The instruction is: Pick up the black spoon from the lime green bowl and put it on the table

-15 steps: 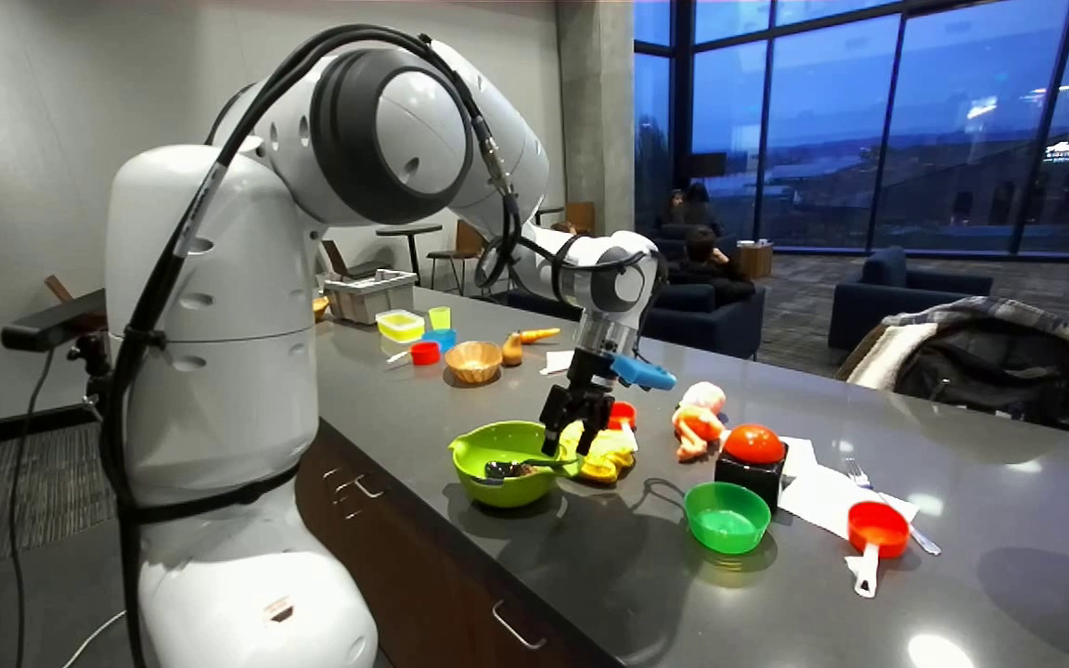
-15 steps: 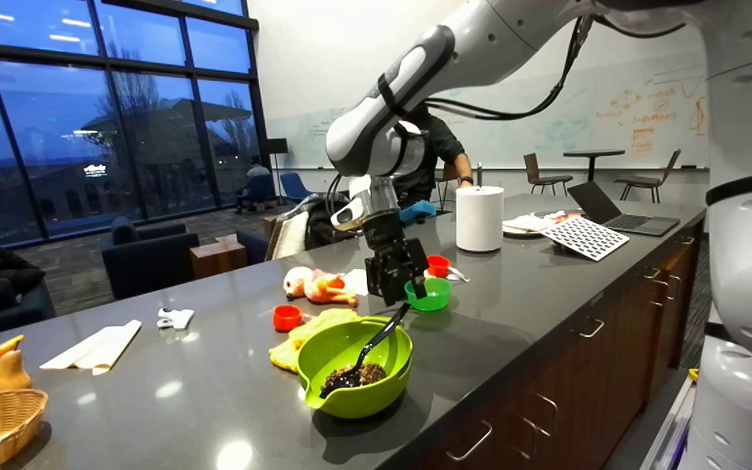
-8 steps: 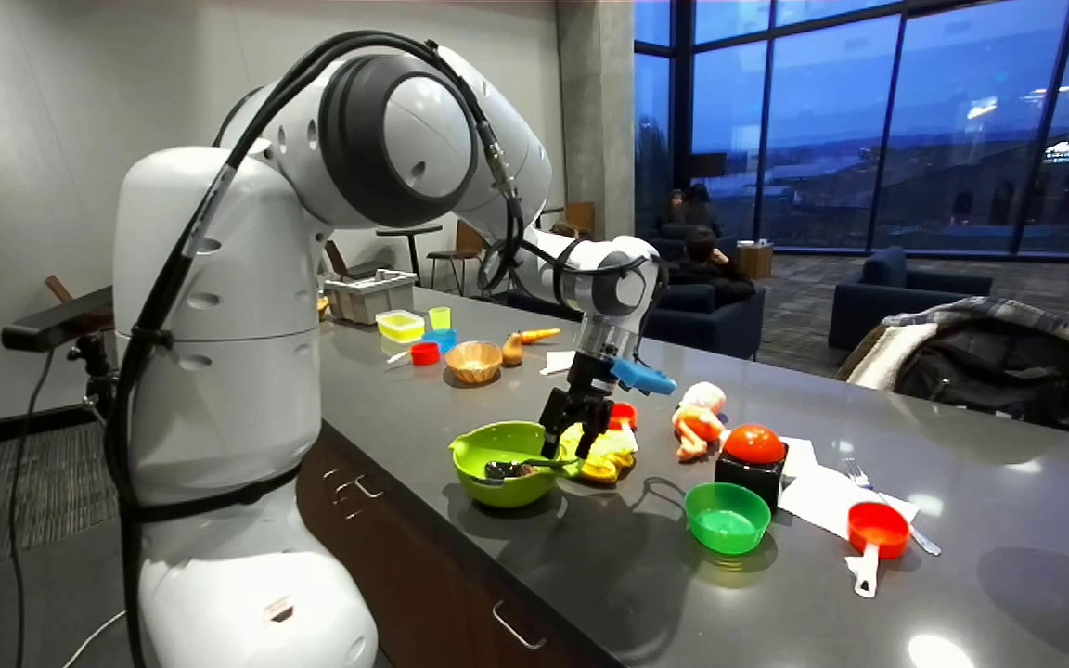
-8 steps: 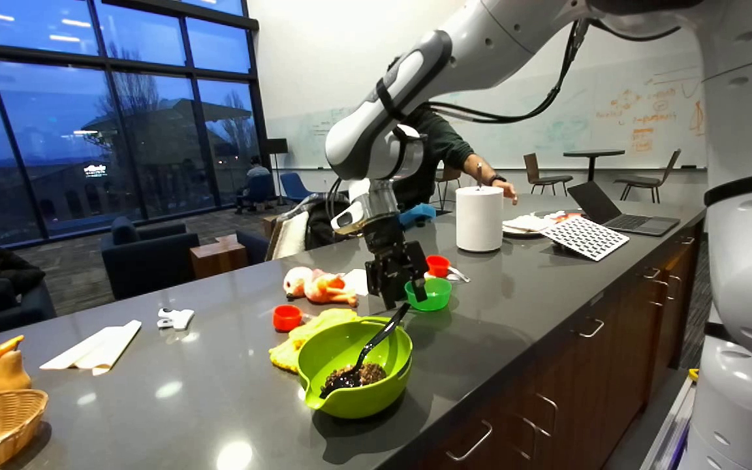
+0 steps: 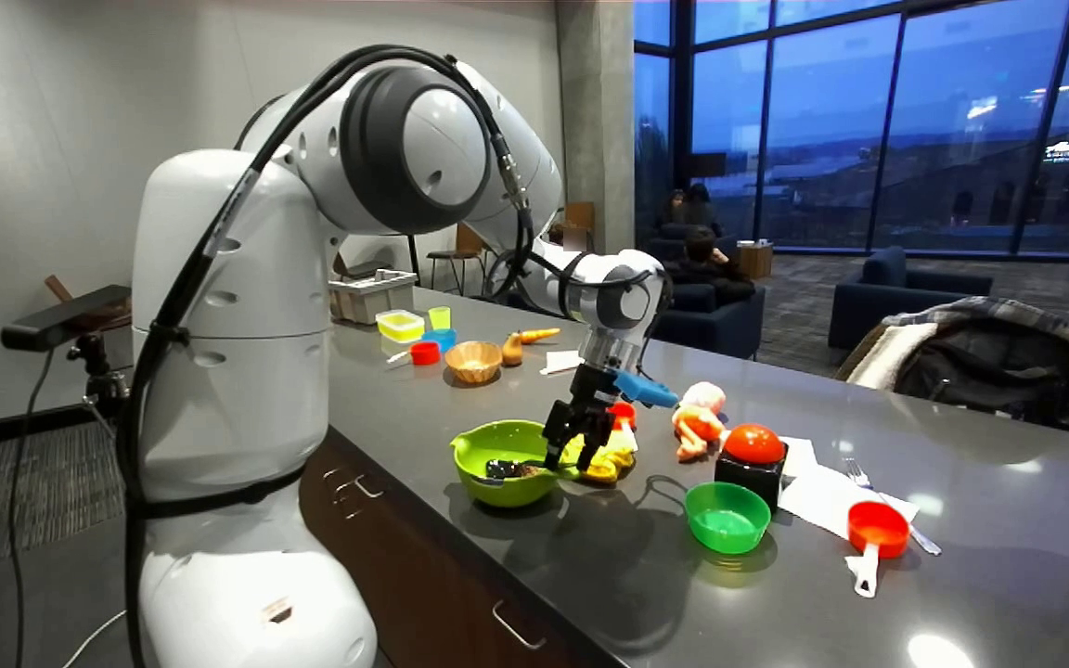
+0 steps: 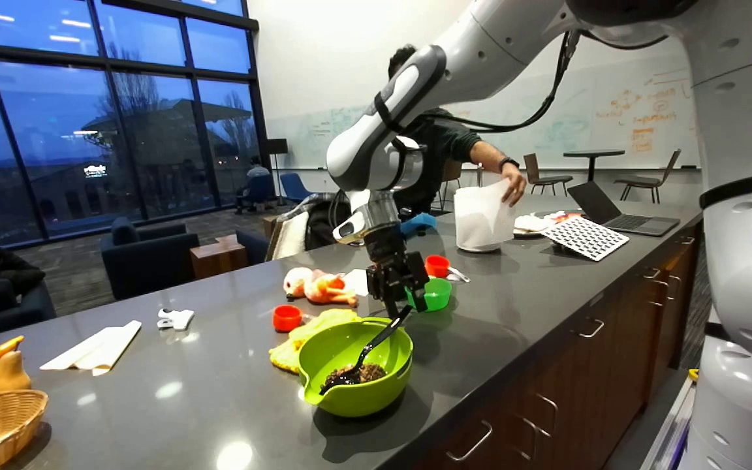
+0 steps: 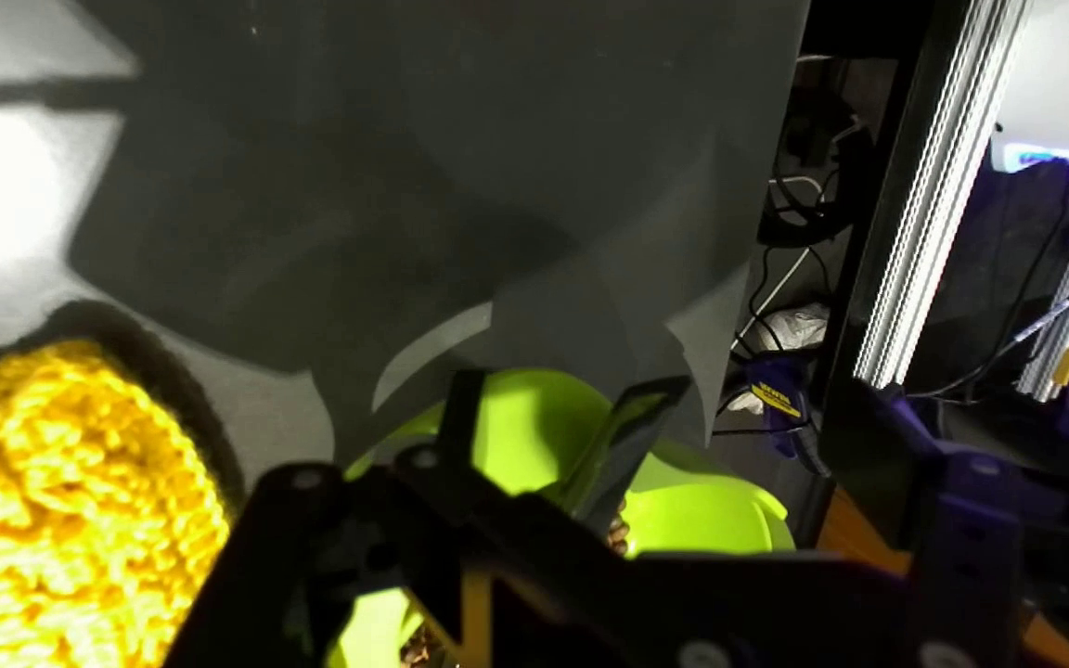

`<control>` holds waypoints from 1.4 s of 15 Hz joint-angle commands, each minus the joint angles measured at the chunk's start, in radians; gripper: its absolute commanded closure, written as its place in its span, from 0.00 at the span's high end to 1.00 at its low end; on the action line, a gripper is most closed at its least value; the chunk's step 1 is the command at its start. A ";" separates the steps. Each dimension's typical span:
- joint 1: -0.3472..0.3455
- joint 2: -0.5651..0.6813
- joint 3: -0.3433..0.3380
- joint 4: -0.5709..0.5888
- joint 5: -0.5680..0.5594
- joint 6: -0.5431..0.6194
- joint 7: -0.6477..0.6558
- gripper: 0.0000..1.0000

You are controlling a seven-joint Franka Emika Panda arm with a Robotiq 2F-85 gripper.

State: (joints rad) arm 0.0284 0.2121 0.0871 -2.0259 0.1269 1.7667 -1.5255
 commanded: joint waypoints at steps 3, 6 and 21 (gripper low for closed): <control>-0.015 0.003 0.004 0.001 0.014 0.013 -0.013 0.44; -0.016 -0.001 0.005 0.002 0.014 0.012 -0.010 0.21; -0.008 -0.047 0.001 0.122 -0.038 -0.111 0.027 0.01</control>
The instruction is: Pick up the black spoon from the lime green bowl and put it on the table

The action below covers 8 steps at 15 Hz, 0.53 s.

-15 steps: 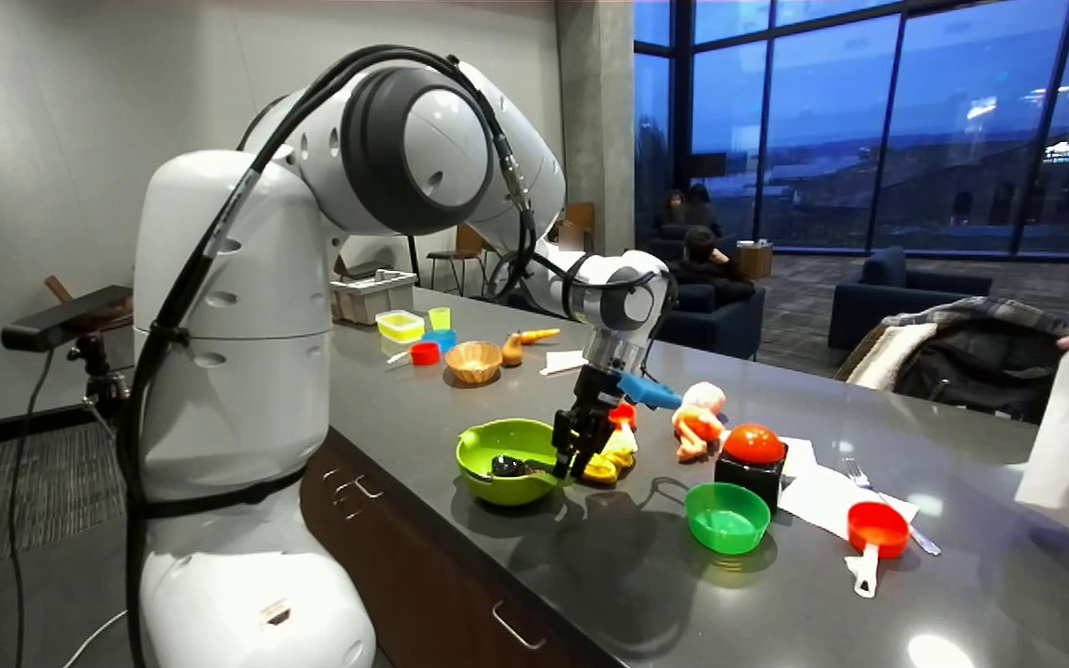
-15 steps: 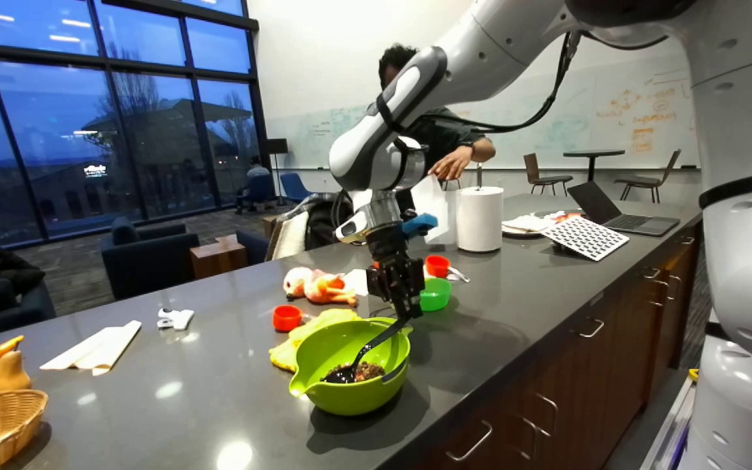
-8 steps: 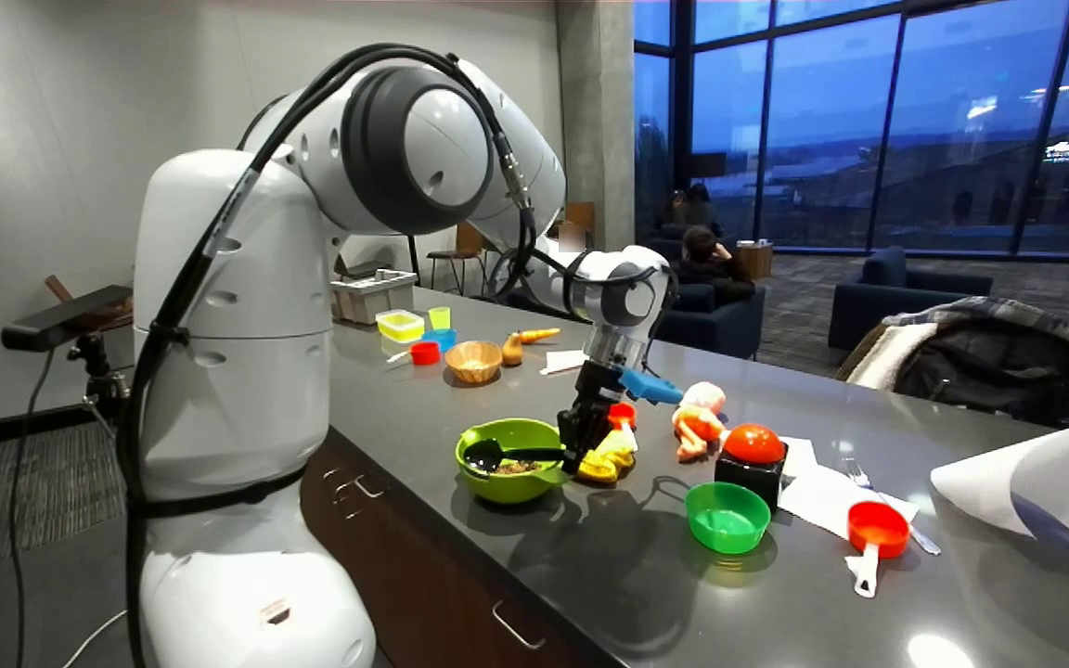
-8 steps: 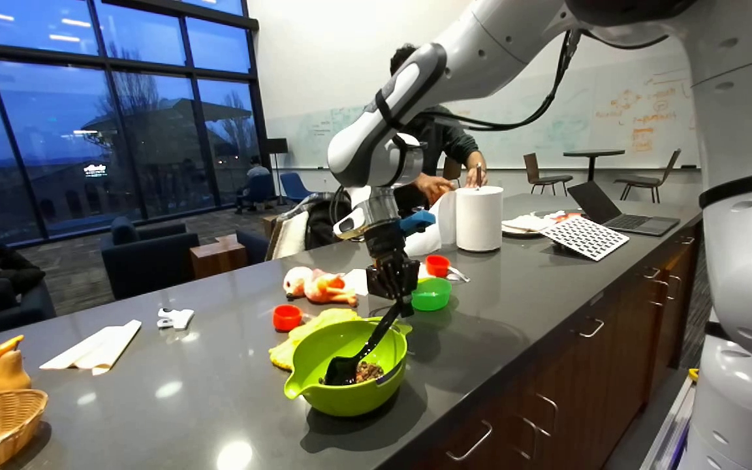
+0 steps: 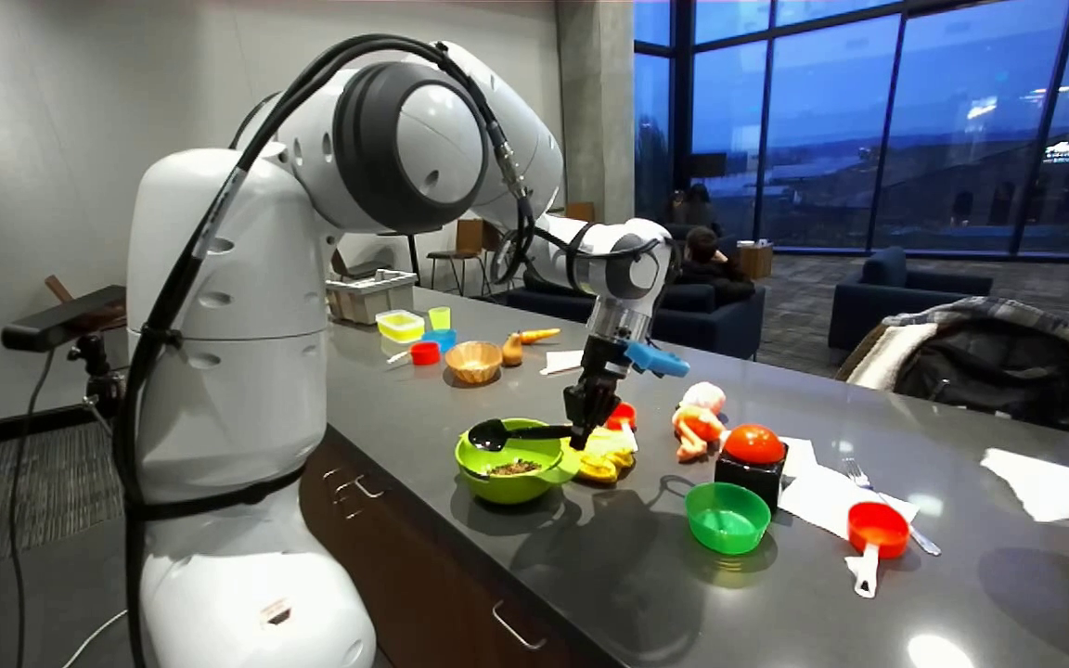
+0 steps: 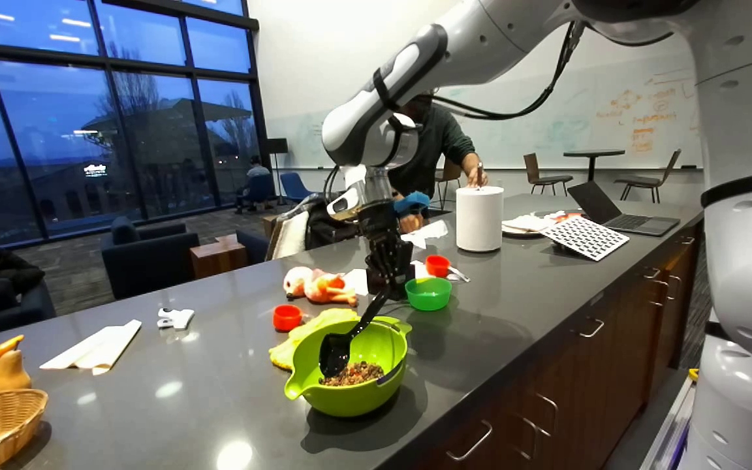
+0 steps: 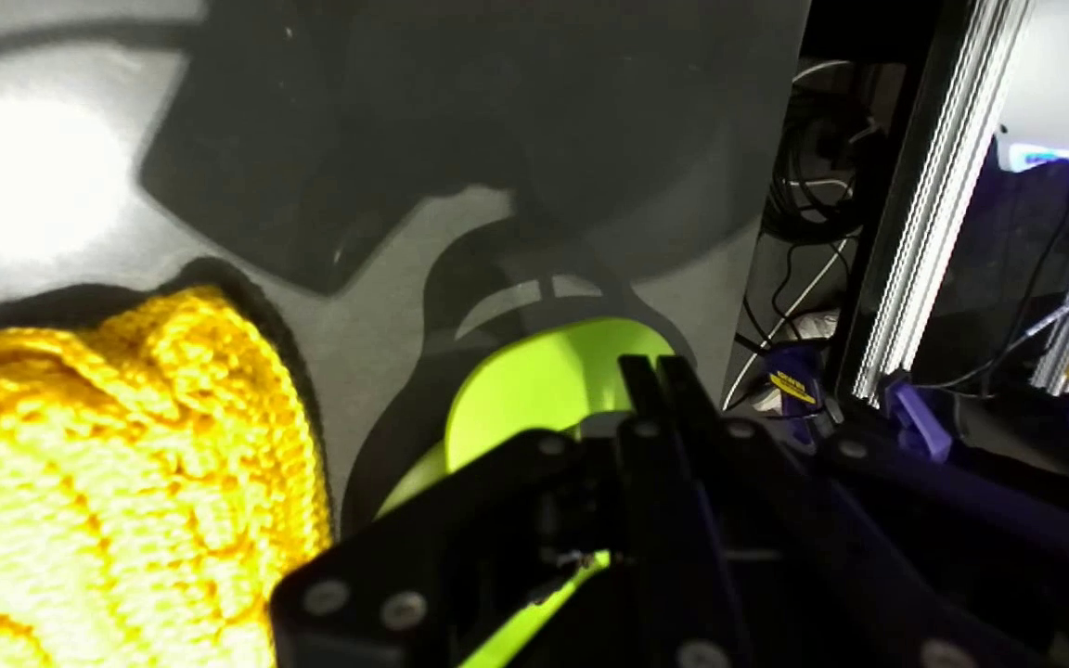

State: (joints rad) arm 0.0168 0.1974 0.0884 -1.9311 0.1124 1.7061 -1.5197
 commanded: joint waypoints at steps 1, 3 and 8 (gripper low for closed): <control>0.004 -0.036 -0.001 0.039 -0.029 -0.065 0.023 0.01; 0.005 -0.045 -0.002 0.060 -0.041 -0.092 0.030 0.01; 0.006 -0.077 -0.005 0.076 -0.064 -0.138 0.059 0.01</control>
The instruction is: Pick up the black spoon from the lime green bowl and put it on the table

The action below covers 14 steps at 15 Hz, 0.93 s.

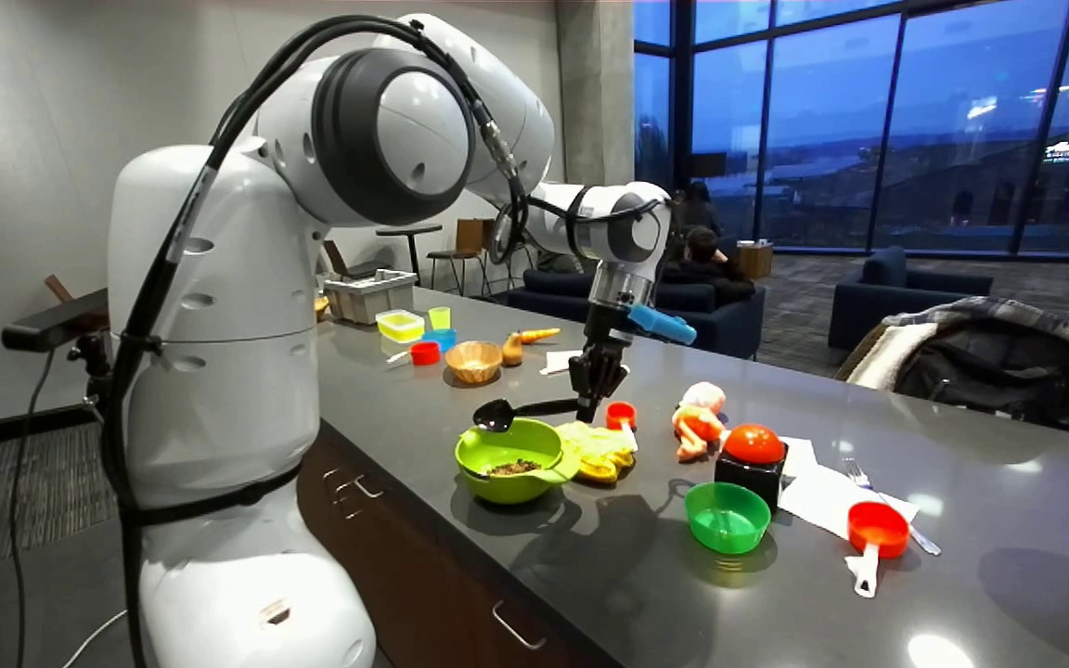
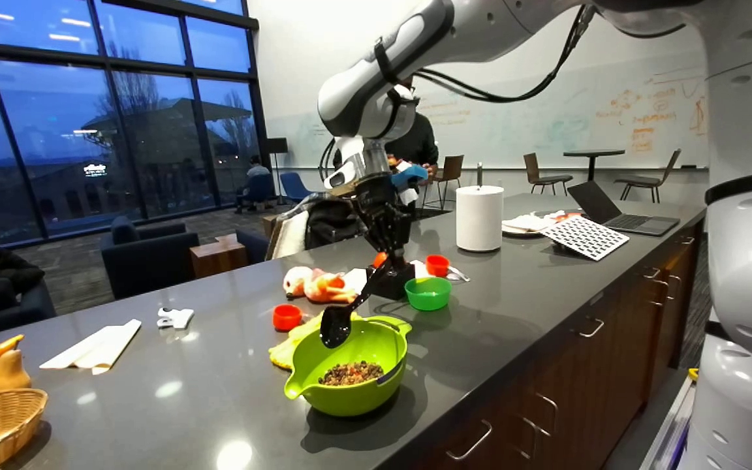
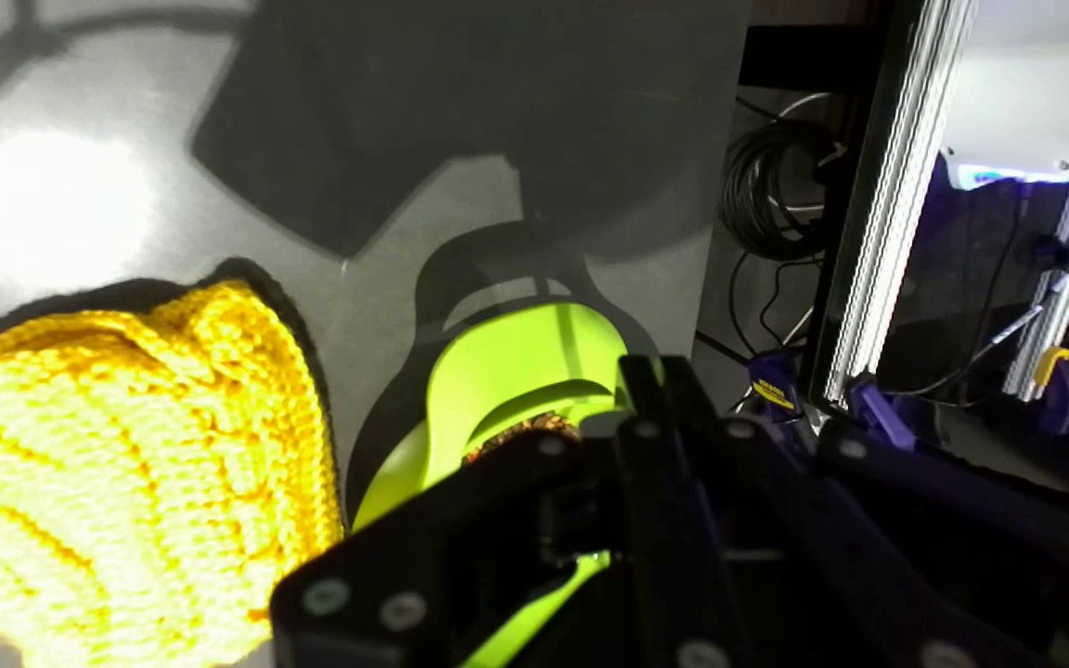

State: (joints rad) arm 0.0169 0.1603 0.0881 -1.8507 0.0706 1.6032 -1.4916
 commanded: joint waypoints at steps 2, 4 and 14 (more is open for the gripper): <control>0.001 -0.059 -0.012 -0.009 -0.035 -0.057 0.047 0.01; -0.007 -0.084 -0.025 -0.018 -0.045 -0.074 0.079 0.01; -0.097 -0.216 -0.153 -0.068 -0.001 -0.161 0.253 0.01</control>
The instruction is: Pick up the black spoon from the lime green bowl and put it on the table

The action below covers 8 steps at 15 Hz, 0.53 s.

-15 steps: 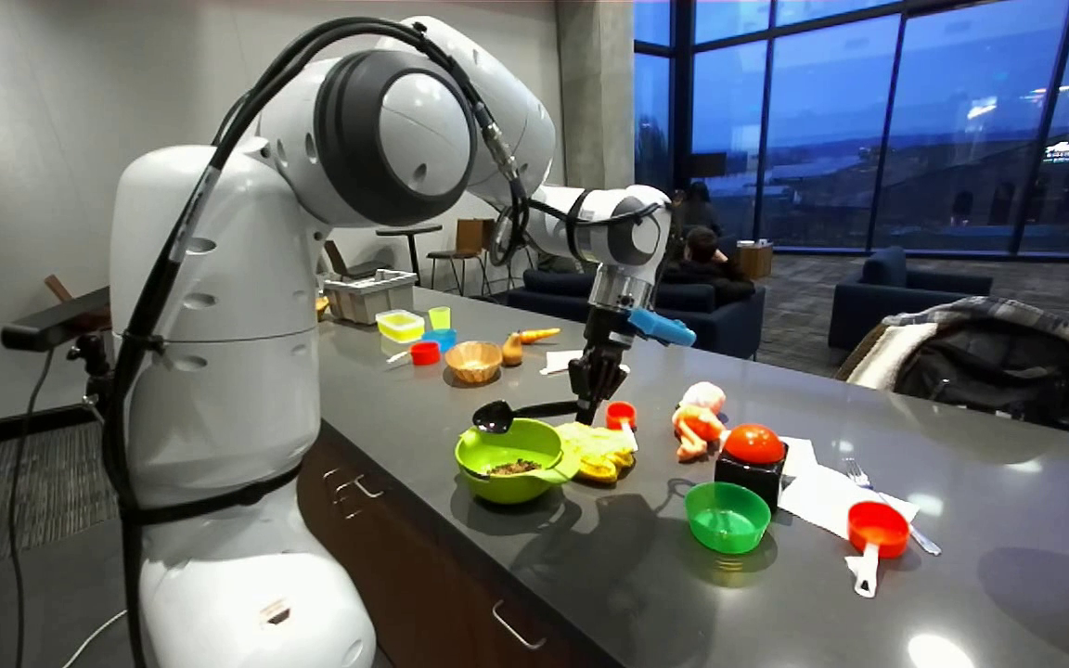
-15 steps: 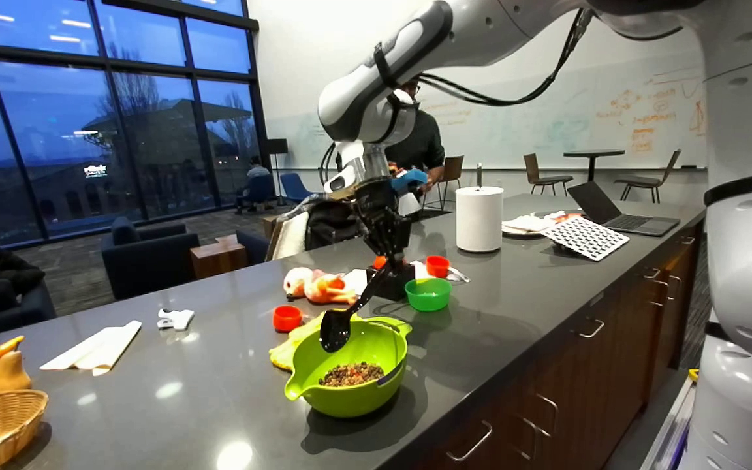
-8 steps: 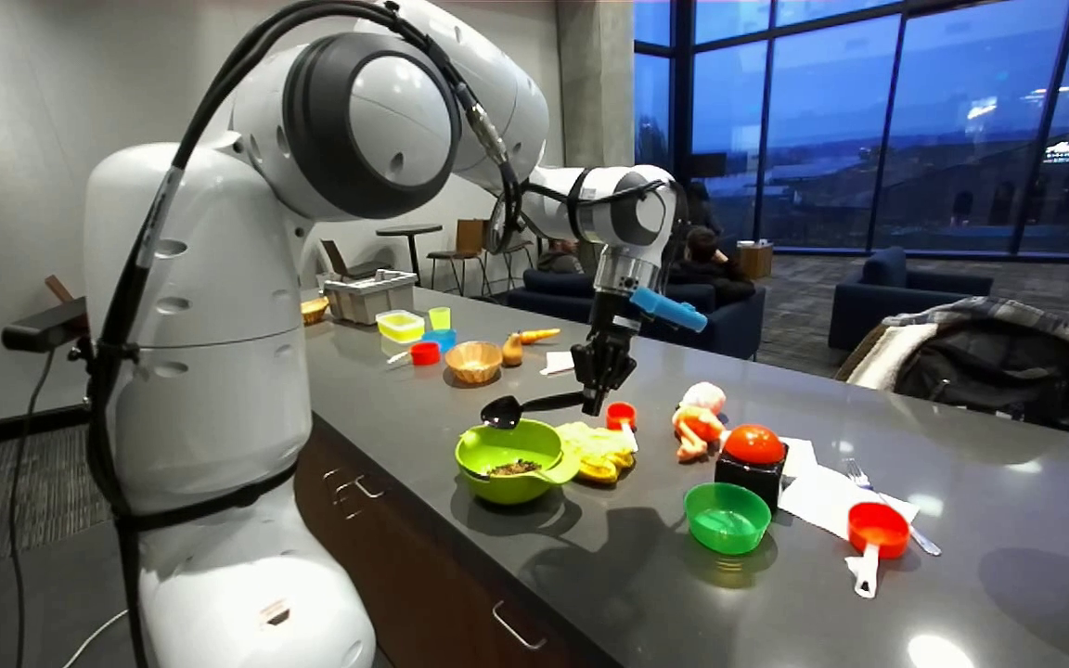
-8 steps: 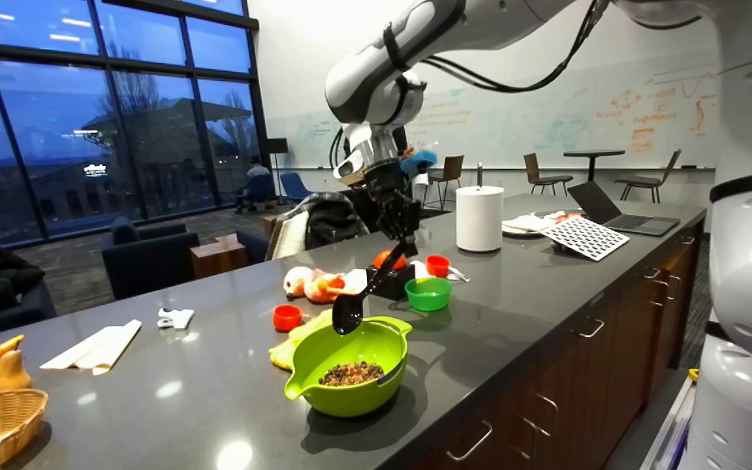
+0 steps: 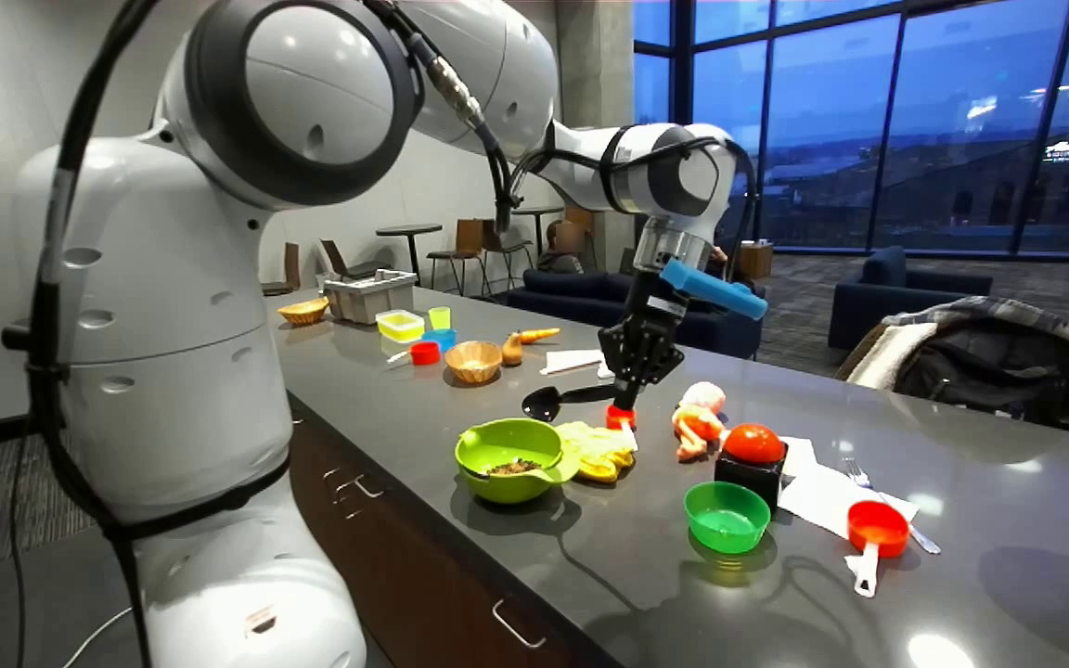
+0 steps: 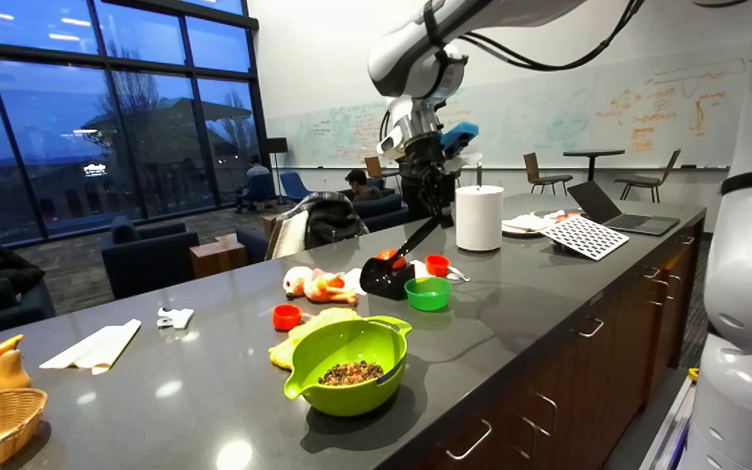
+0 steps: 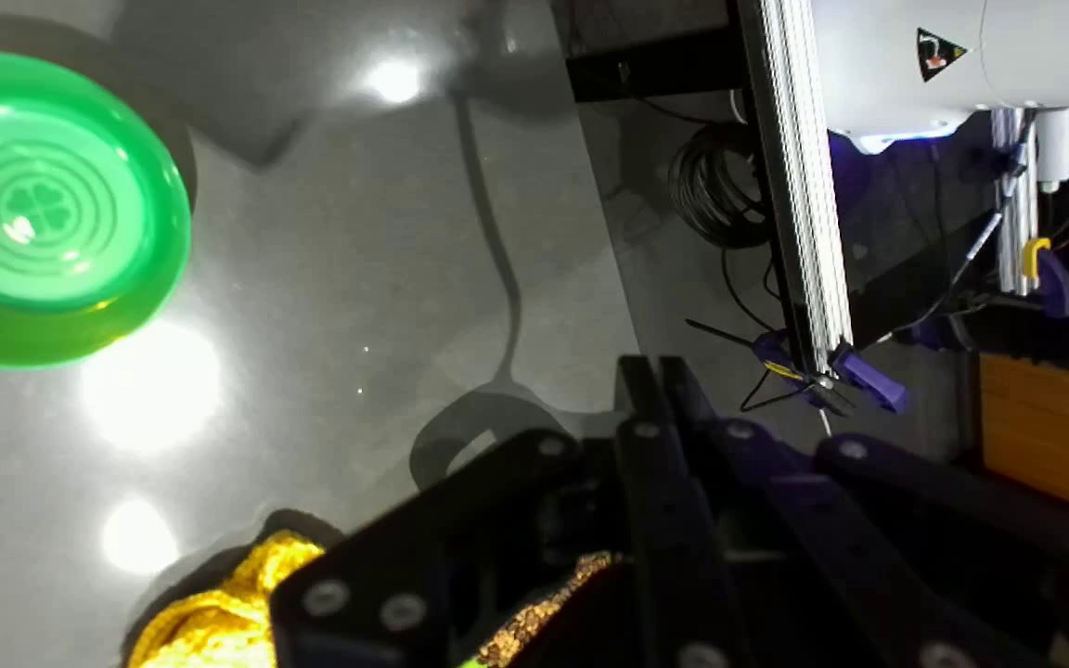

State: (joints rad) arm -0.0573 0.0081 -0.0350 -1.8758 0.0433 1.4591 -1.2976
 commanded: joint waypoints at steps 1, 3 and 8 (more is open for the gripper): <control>-0.031 -0.070 -0.042 -0.049 0.041 -0.020 0.078 0.01; -0.045 -0.081 -0.065 -0.067 0.076 -0.020 0.127 0.01; -0.066 -0.091 -0.102 -0.139 0.162 -0.031 0.243 0.01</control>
State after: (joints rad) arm -0.1125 -0.0453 -0.1238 -1.9518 0.1589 1.4377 -1.1237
